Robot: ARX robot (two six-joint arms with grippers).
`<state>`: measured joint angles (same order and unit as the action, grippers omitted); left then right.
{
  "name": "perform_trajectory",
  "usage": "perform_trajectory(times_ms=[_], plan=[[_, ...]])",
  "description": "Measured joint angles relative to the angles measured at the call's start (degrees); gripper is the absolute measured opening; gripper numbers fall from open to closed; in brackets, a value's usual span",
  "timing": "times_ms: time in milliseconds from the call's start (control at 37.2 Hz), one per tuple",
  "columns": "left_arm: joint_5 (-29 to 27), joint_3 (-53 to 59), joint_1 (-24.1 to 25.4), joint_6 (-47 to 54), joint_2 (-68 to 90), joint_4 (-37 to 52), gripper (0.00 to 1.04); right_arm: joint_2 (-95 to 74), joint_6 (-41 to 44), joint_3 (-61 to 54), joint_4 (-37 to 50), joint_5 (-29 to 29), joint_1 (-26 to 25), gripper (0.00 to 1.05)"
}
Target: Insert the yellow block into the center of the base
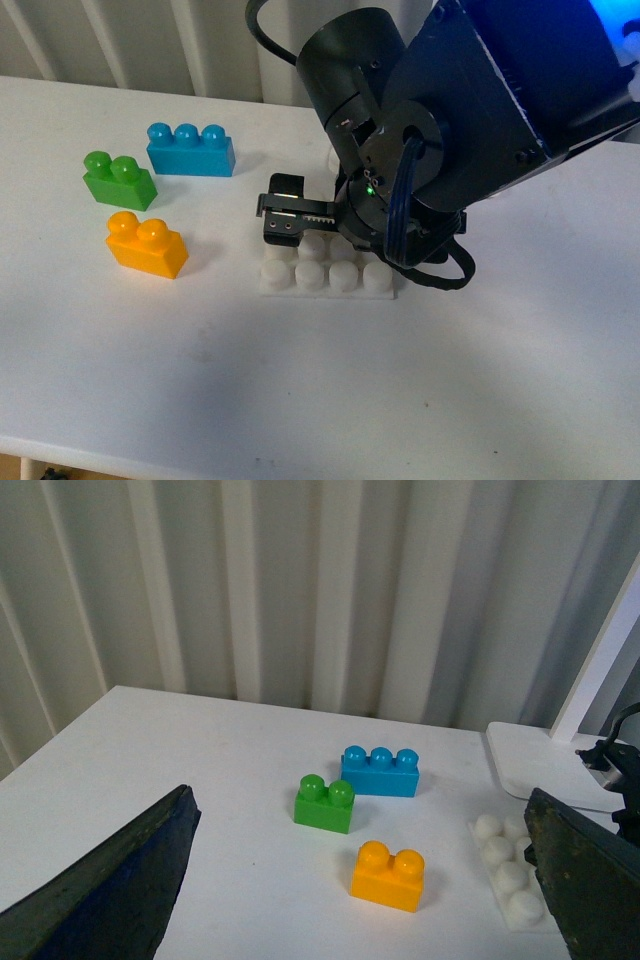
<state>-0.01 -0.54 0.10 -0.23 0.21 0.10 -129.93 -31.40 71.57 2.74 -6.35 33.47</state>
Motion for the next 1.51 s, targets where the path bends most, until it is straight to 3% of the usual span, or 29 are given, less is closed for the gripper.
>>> perform_trajectory(times_ms=[538, 672, 968, 1129, 1290, 1371, 1425, 1505], plan=[[0.00, 0.00, 0.00, 0.02, 0.00, 0.00, 0.98, -1.53, -6.01, 4.07, -0.79, 1.25, 2.60, 0.95], [0.00, 0.00, 0.00, 0.00, 0.00, 0.00, 0.98, 1.46, -8.22, -0.35, 2.64, 0.68, 0.50, 0.95], [0.00, 0.00, 0.00, 0.00, 0.00, 0.00, 0.98, 17.07, -10.05, -12.48, 11.37, 0.83, -9.22, 0.95], [0.00, 0.00, 0.00, 0.02, 0.00, 0.00, 0.98, 34.97, -5.07, -26.29, 14.93, 4.48, -20.00, 0.95], [0.00, 0.00, 0.00, 0.02, 0.00, 0.00, 0.98, 52.00, -0.09, -36.13, 13.29, 8.92, -27.43, 0.95], [0.00, 0.00, 0.00, 0.00, 0.00, -0.02, 0.98, 58.97, 9.38, -43.67, 26.75, 4.33, -29.35, 0.84], [0.00, 0.00, 0.00, 0.02, 0.00, -0.02, 0.98, 65.79, 17.27, -49.72, 34.64, 5.99, -31.89, 0.73], [-0.02, 0.00, 0.00, 0.00, 0.00, -0.02, 0.98, 76.98, 25.31, -56.15, 32.83, 5.84, -33.33, 0.57]])
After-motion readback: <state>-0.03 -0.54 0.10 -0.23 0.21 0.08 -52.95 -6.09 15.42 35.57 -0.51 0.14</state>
